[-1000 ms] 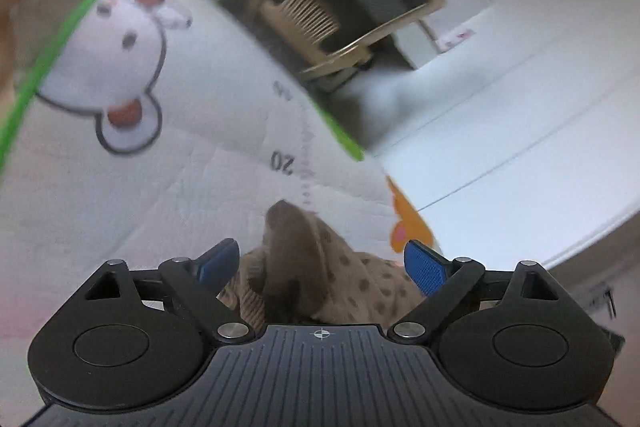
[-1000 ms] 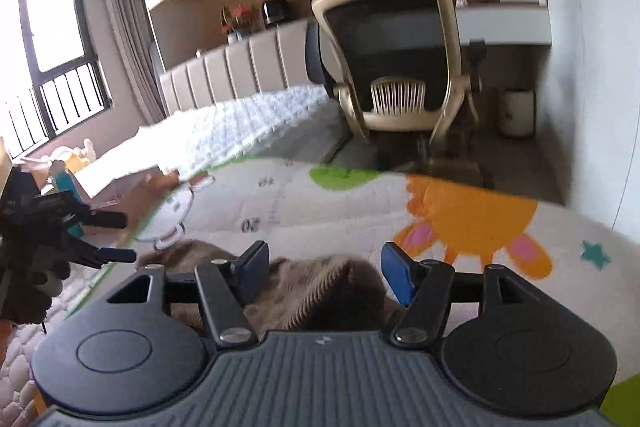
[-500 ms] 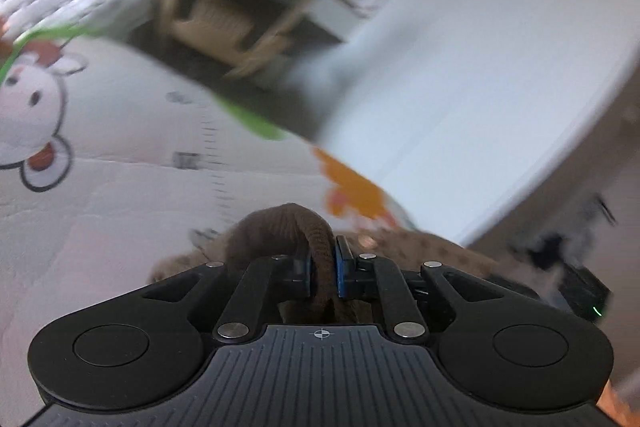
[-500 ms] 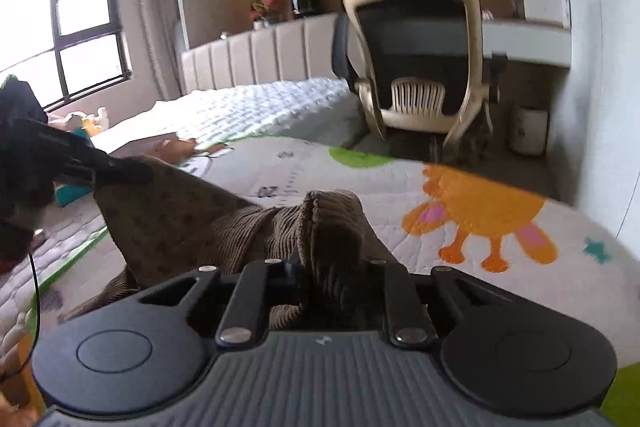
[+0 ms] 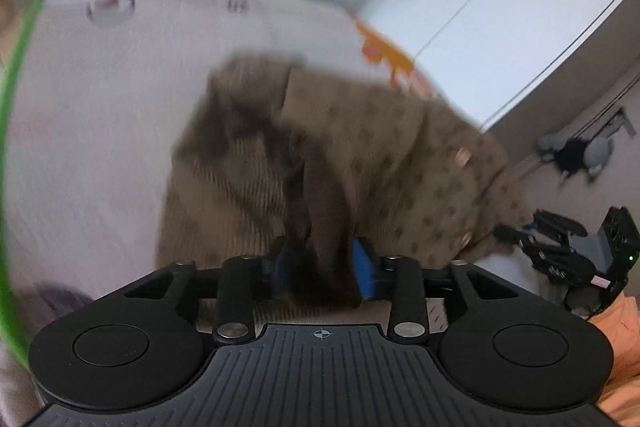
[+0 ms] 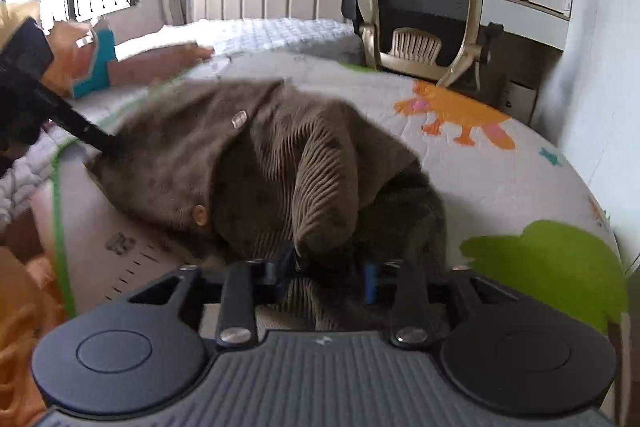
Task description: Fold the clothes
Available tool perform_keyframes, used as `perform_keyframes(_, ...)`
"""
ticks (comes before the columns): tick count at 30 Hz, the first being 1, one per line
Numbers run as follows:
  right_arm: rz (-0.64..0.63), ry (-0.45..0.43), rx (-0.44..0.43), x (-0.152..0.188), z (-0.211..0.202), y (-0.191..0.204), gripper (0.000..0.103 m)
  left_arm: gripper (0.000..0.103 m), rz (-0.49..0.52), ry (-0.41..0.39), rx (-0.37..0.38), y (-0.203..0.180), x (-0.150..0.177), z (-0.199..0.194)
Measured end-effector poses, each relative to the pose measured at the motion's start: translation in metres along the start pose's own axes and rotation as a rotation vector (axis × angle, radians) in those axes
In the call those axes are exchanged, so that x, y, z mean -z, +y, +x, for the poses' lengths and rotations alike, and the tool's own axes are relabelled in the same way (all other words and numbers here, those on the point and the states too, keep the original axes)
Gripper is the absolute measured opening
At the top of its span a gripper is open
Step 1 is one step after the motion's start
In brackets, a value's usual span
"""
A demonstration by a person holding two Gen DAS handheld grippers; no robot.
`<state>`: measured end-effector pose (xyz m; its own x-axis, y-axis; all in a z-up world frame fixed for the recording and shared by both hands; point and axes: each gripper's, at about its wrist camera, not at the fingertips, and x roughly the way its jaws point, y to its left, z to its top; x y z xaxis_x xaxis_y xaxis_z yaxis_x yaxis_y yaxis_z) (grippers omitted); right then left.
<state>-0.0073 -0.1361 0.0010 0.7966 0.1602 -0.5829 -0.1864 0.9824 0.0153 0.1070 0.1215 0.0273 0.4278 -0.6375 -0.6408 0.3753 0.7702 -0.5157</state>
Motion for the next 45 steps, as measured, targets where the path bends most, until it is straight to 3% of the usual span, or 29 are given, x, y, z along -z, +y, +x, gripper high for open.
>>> perform_keyframes(5, 0.053, -0.232, -0.043, -0.043, -0.051, -0.022, 0.065, 0.062, 0.007, -0.175, 0.111, -0.014, -0.040, -0.030)
perform_keyframes(7, 0.123, -0.289, -0.092, -0.063, -0.041, -0.029, 0.067, 0.073, 0.015, -0.208, 0.191, -0.025, -0.052, -0.019)
perform_keyframes(9, 0.194, -0.344, -0.142, -0.082, -0.031, -0.037, 0.067, 0.083, -0.008, -0.201, 0.299, -0.033, -0.058, 0.006)
perform_keyframes(11, 0.272, -0.315, -0.188, -0.089, 0.004, -0.041, 0.067, 0.086, -0.081, -0.136, 0.393, -0.032, -0.060, 0.040)
perform_keyframes(13, 0.326, -0.220, -0.196, -0.085, 0.046, -0.036, 0.067, 0.085, -0.132, -0.061, 0.347, -0.024, -0.055, 0.069)
perform_keyframes(14, 0.291, -0.170, -0.178, -0.076, 0.061, -0.026, 0.067, 0.081, -0.145, -0.031, 0.305, -0.018, -0.052, 0.079)
perform_keyframes(17, 0.177, -0.018, -0.120, -0.049, 0.106, 0.008, 0.069, 0.076, -0.205, -0.044, 0.251, 0.005, -0.049, 0.070)
perform_keyframes(20, 0.088, -0.032, -0.103, -0.040, 0.099, 0.023, 0.078, 0.087, -0.229, -0.112, 0.209, 0.019, -0.051, 0.041)
perform_keyframes(23, 0.192, -0.087, -0.160, -0.043, 0.071, -0.001, 0.086, 0.093, -0.192, -0.186, 0.159, 0.024, -0.053, 0.005)
perform_keyframes(25, 0.266, -0.131, -0.136, -0.041, 0.052, -0.022, 0.088, 0.093, -0.209, -0.169, 0.139, 0.030, -0.052, 0.001)
perform_keyframes(30, 0.465, -0.093, -0.023, -0.018, 0.049, -0.071, 0.089, 0.094, -0.278, -0.035, 0.193, 0.041, -0.041, 0.043)
perform_keyframes(32, 0.521, -0.065, -0.034, -0.009, 0.056, -0.076, 0.089, 0.088, -0.295, -0.056, 0.202, 0.041, -0.046, 0.048)
perform_keyframes(36, 0.449, -0.049, -0.070, -0.012, 0.067, -0.055, 0.089, 0.073, -0.327, -0.153, 0.191, 0.041, -0.062, 0.044)
perform_keyframes(41, 0.254, -0.036, -0.111, -0.021, 0.076, -0.014, 0.089, 0.075, -0.366, -0.275, 0.177, 0.042, -0.082, 0.039)
perform_keyframes(43, 0.190, -0.007, -0.116, -0.023, 0.076, -0.004, 0.090, 0.075, -0.329, -0.275, 0.134, 0.044, -0.081, 0.034)
perform_keyframes(45, 0.202, 0.002, -0.131, -0.026, 0.069, -0.009, 0.090, 0.078, -0.271, -0.257, 0.153, 0.044, -0.074, 0.024)
